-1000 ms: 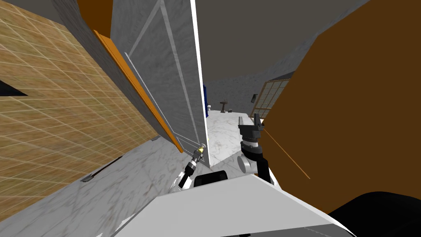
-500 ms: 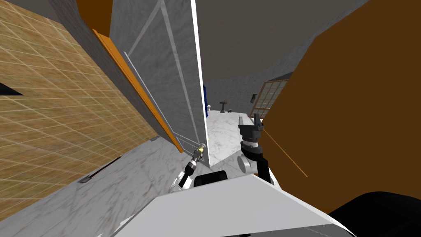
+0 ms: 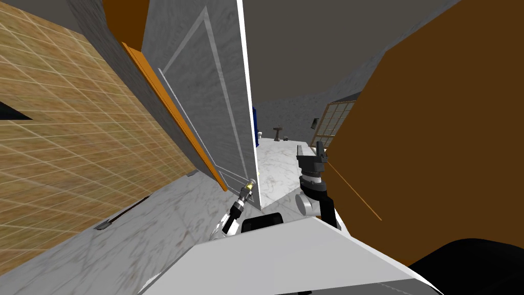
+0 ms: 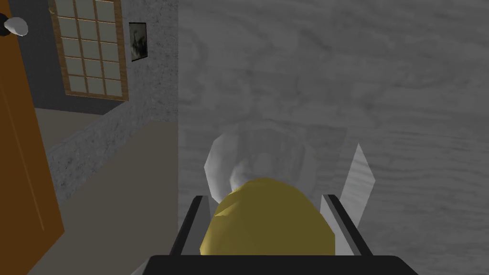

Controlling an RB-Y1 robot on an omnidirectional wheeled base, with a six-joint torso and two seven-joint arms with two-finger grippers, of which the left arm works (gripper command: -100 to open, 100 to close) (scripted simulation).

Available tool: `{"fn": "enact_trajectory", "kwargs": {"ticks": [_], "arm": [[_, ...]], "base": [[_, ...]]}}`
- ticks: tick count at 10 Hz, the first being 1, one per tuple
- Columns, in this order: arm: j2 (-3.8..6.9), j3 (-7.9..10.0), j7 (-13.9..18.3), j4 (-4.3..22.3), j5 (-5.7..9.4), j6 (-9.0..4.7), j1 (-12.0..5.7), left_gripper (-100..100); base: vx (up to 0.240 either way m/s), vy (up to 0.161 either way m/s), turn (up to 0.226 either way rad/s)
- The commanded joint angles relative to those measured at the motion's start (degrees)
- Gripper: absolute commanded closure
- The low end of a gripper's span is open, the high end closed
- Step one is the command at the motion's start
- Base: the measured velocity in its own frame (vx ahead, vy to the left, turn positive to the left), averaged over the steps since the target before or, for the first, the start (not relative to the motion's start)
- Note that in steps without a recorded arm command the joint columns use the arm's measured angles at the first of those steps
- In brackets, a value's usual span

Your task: Push the door open

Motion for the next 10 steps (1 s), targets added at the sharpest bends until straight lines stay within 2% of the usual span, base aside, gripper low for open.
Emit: {"fn": "enact_trajectory", "kwargs": {"ticks": [1,3,5,6,10], "arm": [[-0.01,0.13,2.9,0.1,0.89,-0.21,-0.42,100],[0.0,0.13,4.9,0.3,1.37,-0.22,-0.52,100],[0.02,0.15,8.6,0.6,2.71,-0.26,-0.77,100],[0.02,0.15,9.1,0.6,2.71,-0.26,-0.77,100],[0.04,0.16,15.3,1.1,4.91,-0.32,-1.2,100]], "base": [[0.02,-0.017,-0.015],[0.022,-0.012,-0.009],[0.02,-0.018,-0.02],[0.025,-0.016,-0.012],[0.03,-0.018,-0.017]]}}
